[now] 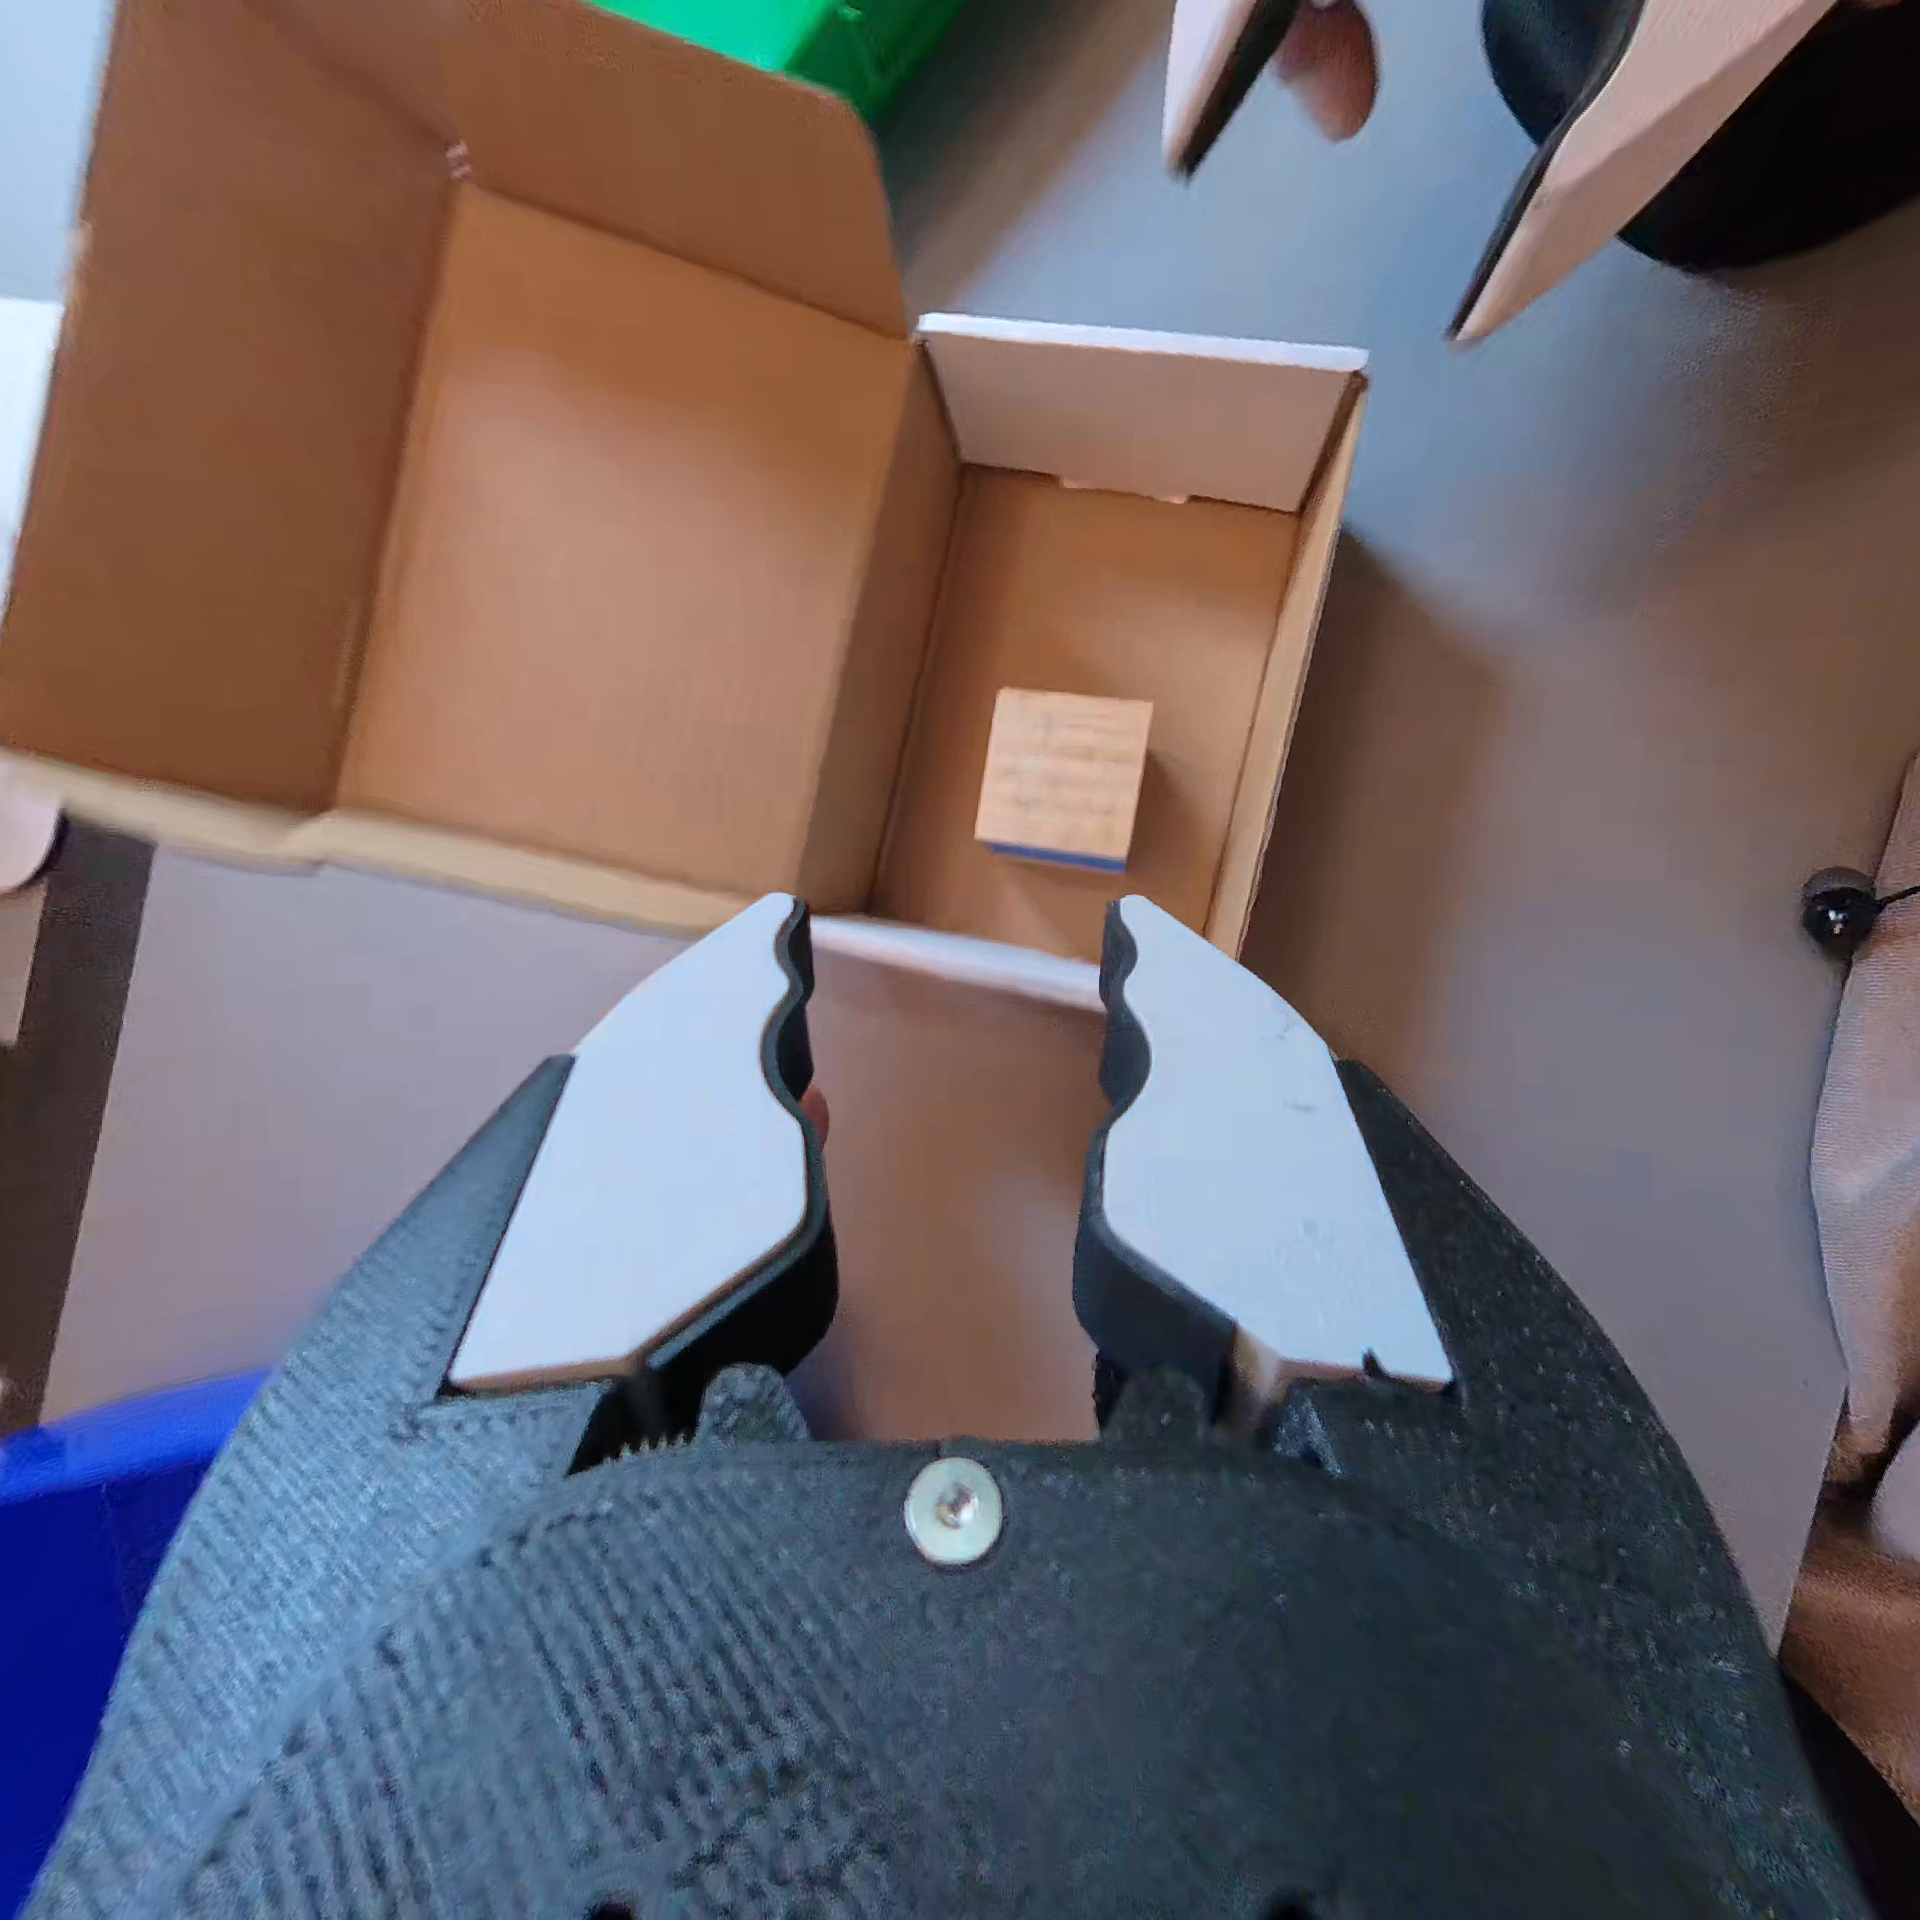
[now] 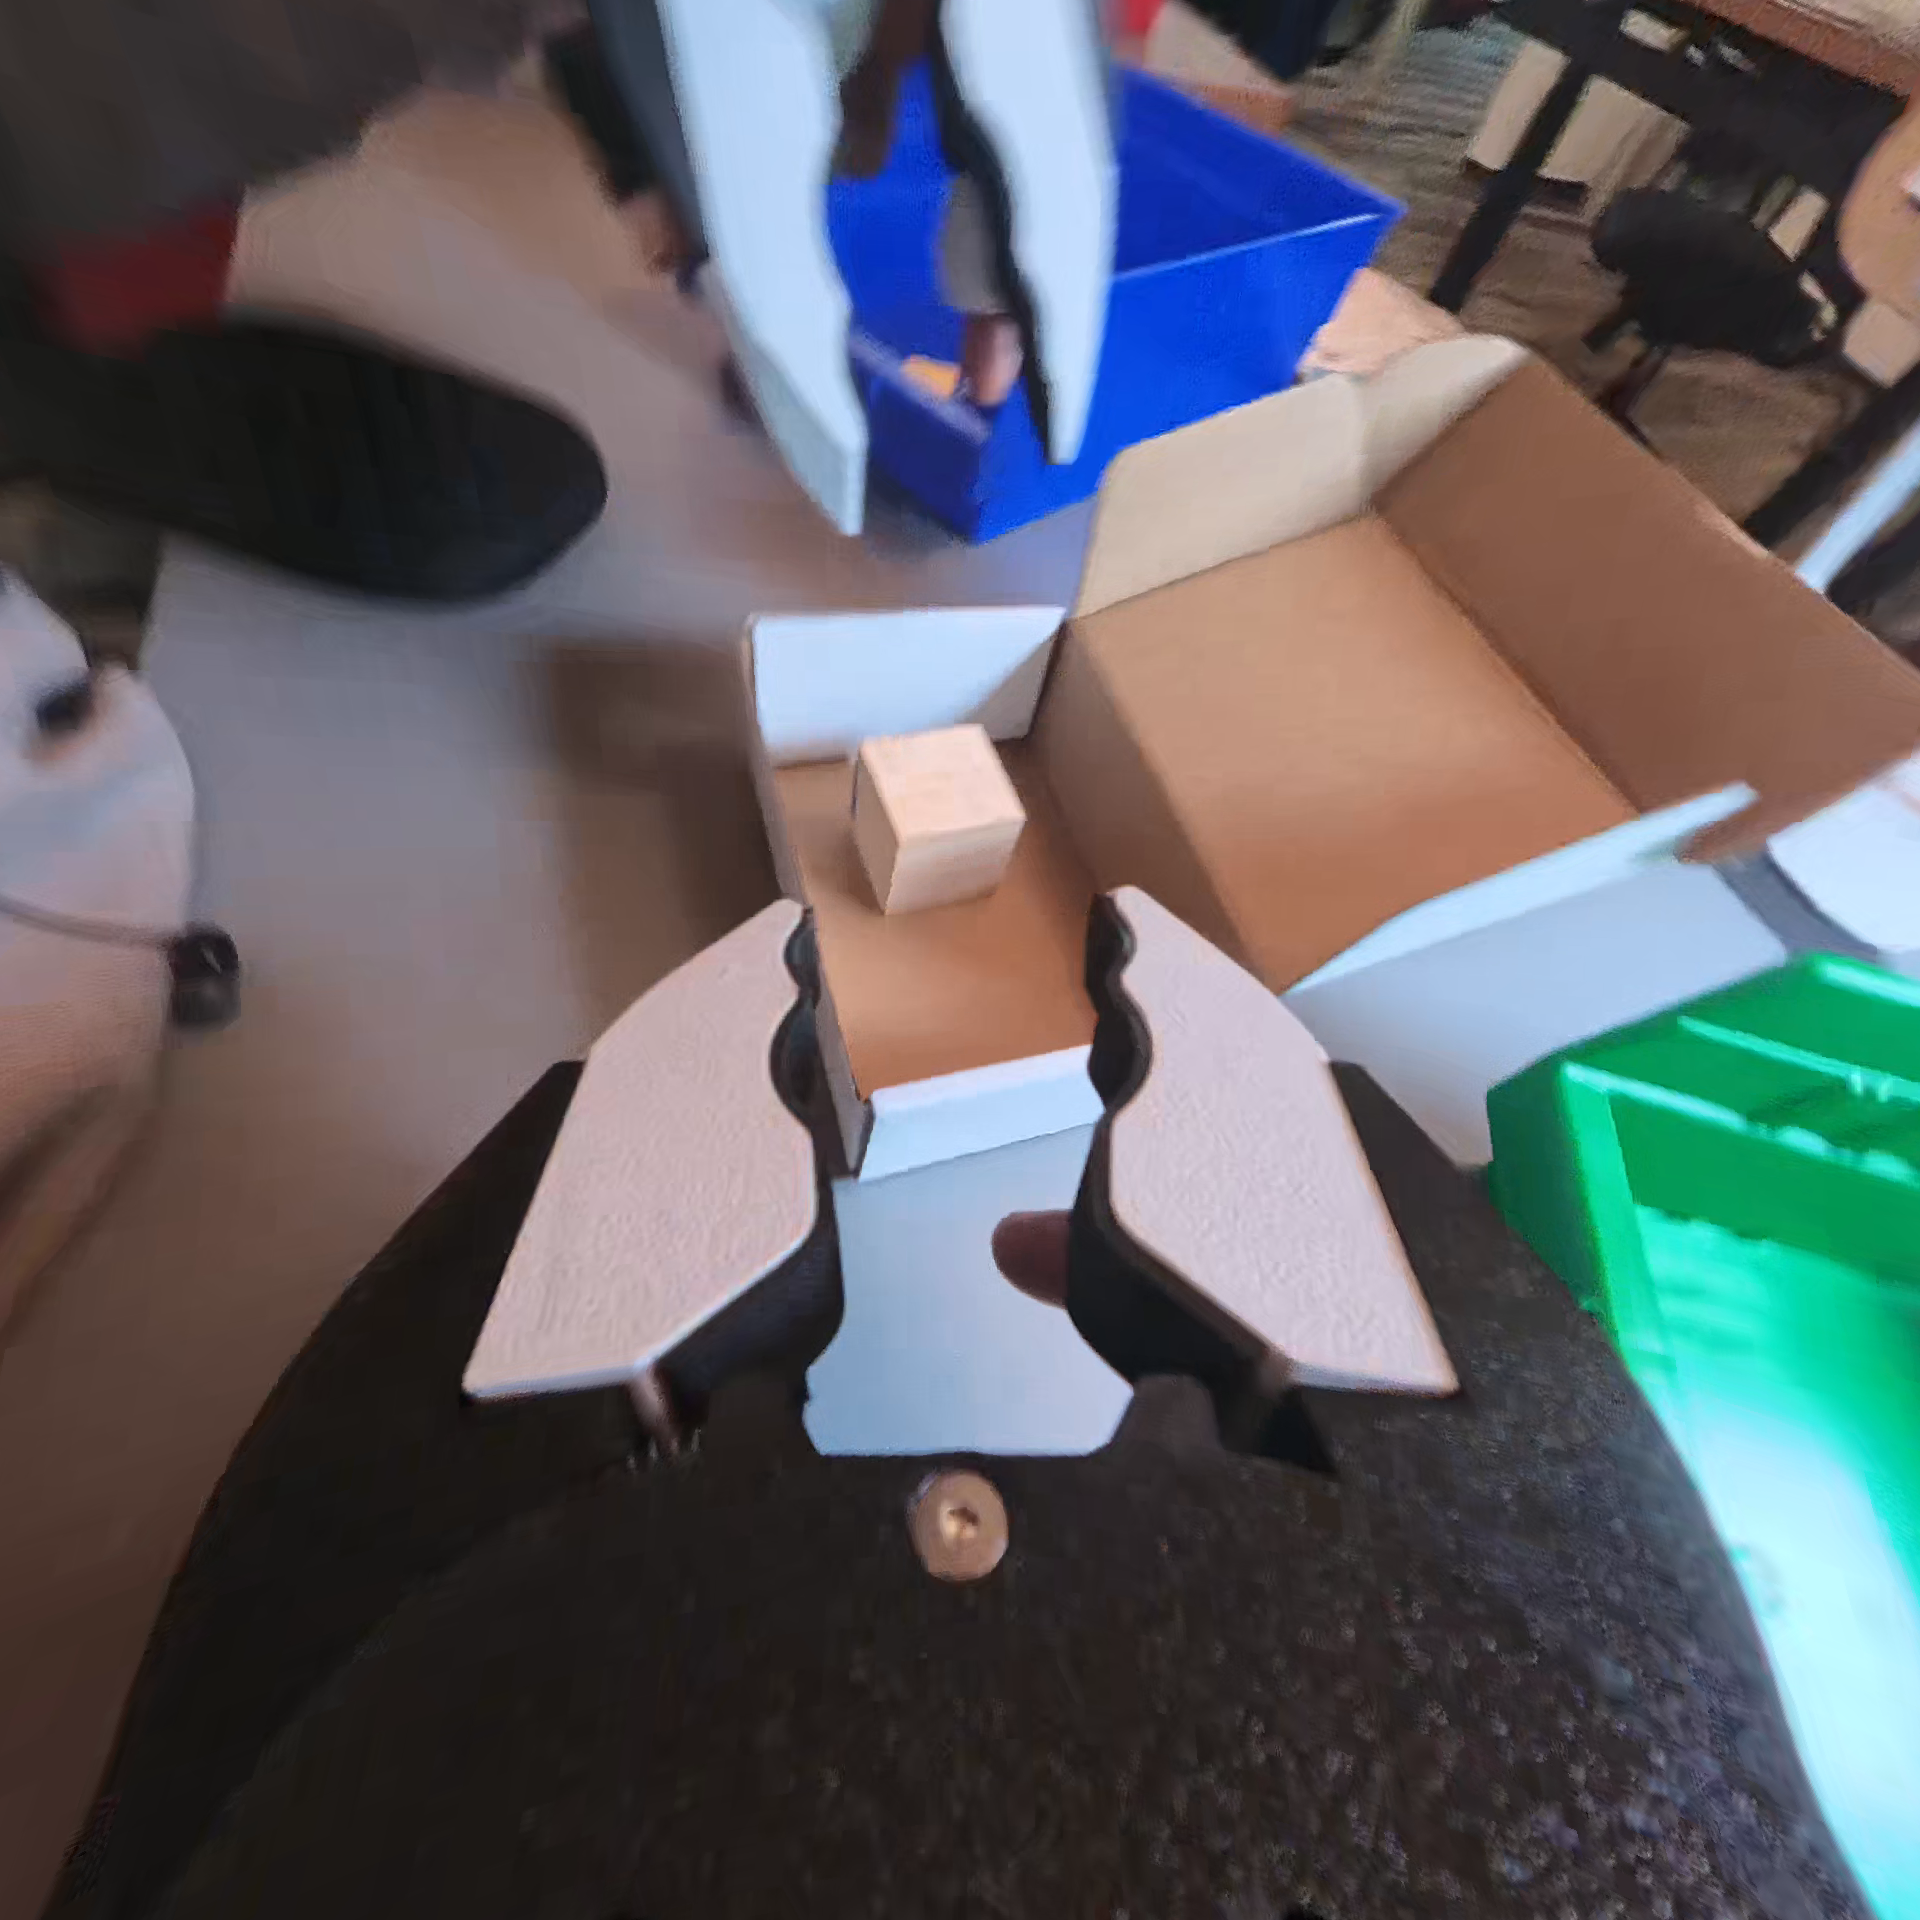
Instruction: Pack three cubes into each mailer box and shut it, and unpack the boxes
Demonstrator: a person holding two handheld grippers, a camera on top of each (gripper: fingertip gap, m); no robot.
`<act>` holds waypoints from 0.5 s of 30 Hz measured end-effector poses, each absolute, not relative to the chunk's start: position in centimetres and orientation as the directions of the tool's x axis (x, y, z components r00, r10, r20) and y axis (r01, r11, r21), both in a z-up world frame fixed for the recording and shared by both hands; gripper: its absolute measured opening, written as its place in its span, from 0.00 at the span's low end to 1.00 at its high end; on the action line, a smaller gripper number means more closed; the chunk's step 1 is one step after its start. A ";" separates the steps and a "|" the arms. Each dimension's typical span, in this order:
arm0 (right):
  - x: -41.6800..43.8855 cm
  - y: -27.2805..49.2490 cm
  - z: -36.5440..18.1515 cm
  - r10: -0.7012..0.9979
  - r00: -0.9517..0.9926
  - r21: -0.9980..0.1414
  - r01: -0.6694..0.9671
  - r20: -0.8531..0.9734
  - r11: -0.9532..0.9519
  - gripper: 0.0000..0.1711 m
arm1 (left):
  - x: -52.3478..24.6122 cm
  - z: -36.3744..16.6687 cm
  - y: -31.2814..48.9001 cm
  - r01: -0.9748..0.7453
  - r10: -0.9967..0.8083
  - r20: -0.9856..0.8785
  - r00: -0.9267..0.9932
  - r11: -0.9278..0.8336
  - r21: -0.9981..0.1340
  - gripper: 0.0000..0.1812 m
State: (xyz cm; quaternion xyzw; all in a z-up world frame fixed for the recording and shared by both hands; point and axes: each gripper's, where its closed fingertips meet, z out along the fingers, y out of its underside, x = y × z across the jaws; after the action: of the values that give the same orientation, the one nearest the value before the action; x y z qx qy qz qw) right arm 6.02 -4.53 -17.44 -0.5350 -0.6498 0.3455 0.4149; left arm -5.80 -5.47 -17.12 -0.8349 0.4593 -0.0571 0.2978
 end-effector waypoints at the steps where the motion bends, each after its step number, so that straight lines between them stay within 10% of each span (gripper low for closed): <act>1: 6.3 -4.1 -16.7 0.994 -0.043 -0.914 0.392 0.098 0.107 0.33 | -7.0 -16.8 -5.6 -0.705 -0.777 -0.176 0.604 -0.418 -0.573 0.29; 15: 9.2 -2.9 -19.3 0.979 0.200 -0.834 0.531 -0.047 -0.148 0.43 | -28.3 -19.3 -6.5 -0.435 -0.401 -0.180 0.898 -0.750 -0.498 0.27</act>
State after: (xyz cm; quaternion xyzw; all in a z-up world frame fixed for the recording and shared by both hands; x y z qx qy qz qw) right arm 9.19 -2.91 -19.29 -0.6886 -0.5480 0.3159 0.3545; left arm -28.28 -6.54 -19.25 -0.9350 0.2234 0.0307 0.2738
